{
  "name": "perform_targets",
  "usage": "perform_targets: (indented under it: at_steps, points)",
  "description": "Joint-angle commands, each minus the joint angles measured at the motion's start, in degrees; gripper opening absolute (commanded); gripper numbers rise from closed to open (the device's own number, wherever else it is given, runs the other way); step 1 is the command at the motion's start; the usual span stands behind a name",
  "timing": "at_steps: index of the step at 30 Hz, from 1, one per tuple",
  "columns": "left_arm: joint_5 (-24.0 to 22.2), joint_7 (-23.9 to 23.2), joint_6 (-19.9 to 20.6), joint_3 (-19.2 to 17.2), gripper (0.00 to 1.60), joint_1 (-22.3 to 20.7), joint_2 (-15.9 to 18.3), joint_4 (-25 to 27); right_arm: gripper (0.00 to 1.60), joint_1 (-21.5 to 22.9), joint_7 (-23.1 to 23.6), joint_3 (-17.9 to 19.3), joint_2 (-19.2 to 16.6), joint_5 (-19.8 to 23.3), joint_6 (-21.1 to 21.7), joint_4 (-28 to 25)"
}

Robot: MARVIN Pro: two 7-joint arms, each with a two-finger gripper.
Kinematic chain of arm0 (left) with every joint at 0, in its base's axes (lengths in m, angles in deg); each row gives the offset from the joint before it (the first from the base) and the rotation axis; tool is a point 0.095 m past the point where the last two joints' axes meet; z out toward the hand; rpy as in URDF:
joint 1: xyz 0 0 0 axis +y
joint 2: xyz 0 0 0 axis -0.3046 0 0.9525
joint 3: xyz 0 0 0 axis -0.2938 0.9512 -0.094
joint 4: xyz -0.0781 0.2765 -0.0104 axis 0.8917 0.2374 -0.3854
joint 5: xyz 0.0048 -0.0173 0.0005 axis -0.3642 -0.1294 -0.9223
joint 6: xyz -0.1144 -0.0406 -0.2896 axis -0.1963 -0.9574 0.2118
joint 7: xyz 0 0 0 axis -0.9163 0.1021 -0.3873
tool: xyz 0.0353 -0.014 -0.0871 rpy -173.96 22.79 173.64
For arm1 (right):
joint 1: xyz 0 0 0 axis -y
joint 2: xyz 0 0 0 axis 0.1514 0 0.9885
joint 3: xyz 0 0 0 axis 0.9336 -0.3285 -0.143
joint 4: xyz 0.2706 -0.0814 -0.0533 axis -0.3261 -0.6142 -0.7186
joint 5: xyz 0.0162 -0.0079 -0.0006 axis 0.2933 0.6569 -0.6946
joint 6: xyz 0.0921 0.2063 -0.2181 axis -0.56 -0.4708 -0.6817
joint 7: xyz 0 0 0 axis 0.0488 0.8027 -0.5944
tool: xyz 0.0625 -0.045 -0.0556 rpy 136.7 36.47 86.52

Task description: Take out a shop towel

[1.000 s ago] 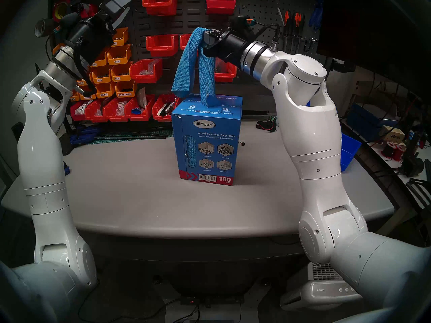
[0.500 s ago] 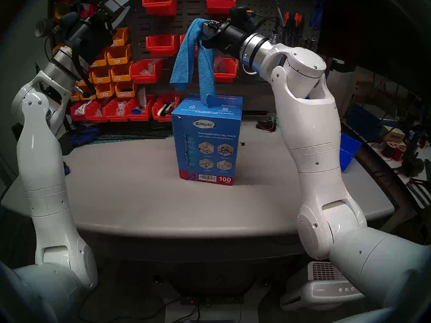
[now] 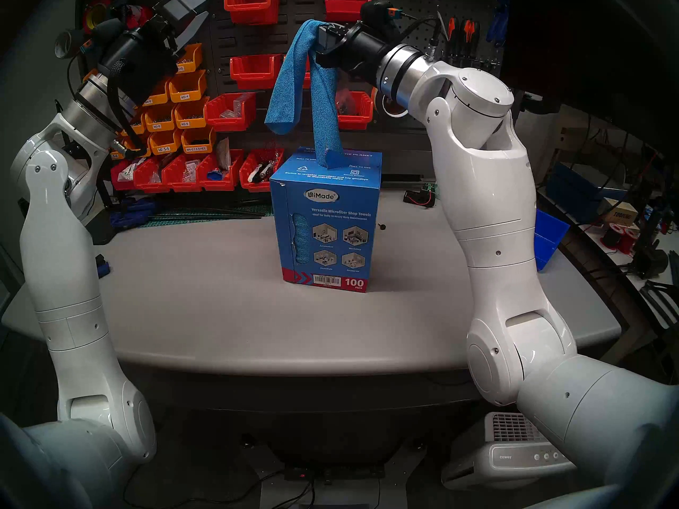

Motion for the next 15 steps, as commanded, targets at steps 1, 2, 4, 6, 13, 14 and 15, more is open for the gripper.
perform_targets:
  at_steps: [1,2,4,6,13,14,15]
  points:
    - [-2.5,2.1,2.1,-1.8,1.60,0.6,-0.9,4.2,0.00,2.1,-0.4,0.8,0.4,0.0,-0.9,-1.5]
    - [-2.5,2.1,2.1,-1.8,1.60,0.6,-0.9,4.2,0.00,2.1,-0.4,0.8,0.4,0.0,-0.9,-1.5]
    - [-3.6,2.8,3.3,-2.4,1.60,0.8,-1.3,5.2,0.00,2.0,-0.5,0.8,0.4,0.0,-0.9,-1.4]
    - [-4.4,3.0,4.4,-2.7,1.60,0.9,-1.3,5.9,0.00,1.9,-0.5,0.9,0.5,0.0,-0.9,-1.4]
    - [-7.5,4.4,8.6,-4.3,1.60,1.0,-1.5,7.8,0.00,1.4,-0.9,1.4,0.8,0.1,-0.9,-1.3]
    - [-7.9,4.2,9.2,-4.4,1.60,1.1,-1.4,8.0,0.00,1.4,-0.9,1.4,0.8,0.1,-0.9,-1.3]
    - [-7.9,4.2,9.2,-4.4,1.60,1.1,-1.4,8.0,0.00,1.4,-0.9,1.4,0.8,0.1,-0.9,-1.3]
